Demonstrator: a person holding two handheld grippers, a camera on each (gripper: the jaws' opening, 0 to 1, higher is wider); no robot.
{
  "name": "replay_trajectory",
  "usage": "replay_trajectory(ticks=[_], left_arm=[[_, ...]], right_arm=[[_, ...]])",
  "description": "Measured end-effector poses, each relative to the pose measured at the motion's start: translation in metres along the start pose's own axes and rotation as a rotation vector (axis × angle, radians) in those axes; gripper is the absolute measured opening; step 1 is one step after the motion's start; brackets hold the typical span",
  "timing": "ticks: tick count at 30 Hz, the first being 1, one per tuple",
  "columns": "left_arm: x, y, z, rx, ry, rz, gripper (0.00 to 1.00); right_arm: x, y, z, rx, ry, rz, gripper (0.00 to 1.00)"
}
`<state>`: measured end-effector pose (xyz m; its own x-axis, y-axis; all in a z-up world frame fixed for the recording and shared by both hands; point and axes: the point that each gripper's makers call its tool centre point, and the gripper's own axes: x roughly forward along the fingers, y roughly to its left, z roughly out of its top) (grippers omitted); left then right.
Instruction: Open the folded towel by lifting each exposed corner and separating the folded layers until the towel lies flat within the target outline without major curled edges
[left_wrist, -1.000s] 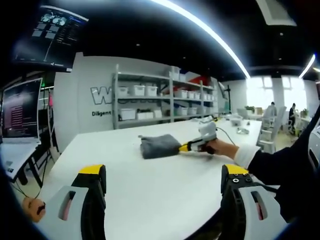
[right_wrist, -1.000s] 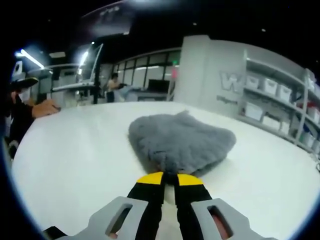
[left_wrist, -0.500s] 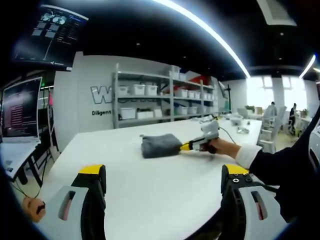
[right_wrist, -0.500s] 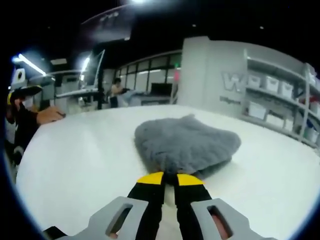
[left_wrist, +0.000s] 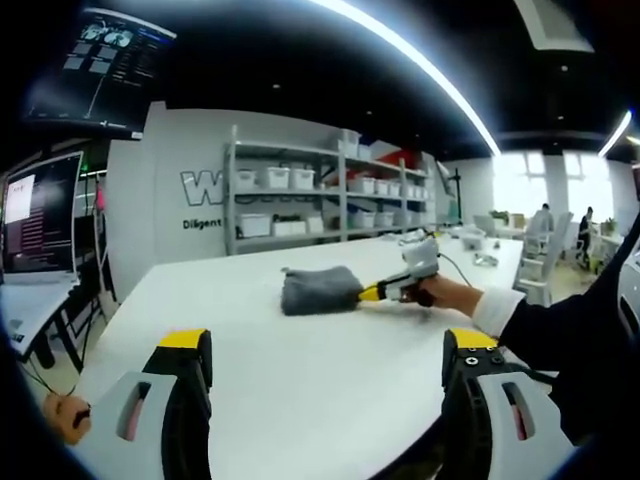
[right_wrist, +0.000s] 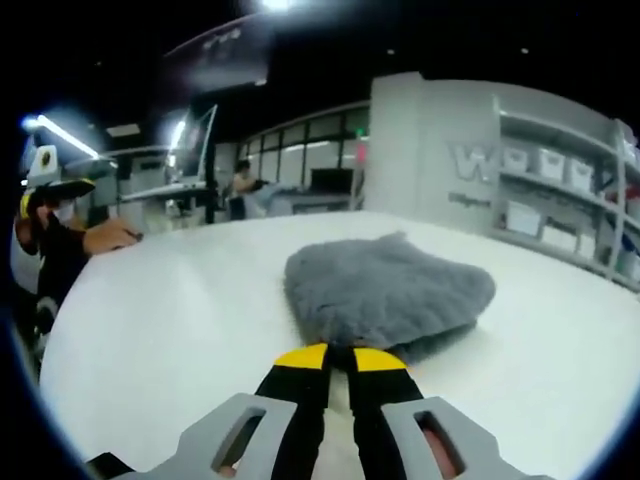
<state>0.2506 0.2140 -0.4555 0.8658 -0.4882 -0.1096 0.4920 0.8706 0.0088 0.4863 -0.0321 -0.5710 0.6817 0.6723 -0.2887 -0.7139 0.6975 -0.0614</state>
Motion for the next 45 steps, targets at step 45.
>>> replay_trajectory(ticks=[45], left_arm=[[0.003, 0.002, -0.006, -0.007, 0.007, 0.000, 0.93]], right_arm=[[0.002, 0.052, 0.002, -0.038, 0.006, 0.175, 0.03]])
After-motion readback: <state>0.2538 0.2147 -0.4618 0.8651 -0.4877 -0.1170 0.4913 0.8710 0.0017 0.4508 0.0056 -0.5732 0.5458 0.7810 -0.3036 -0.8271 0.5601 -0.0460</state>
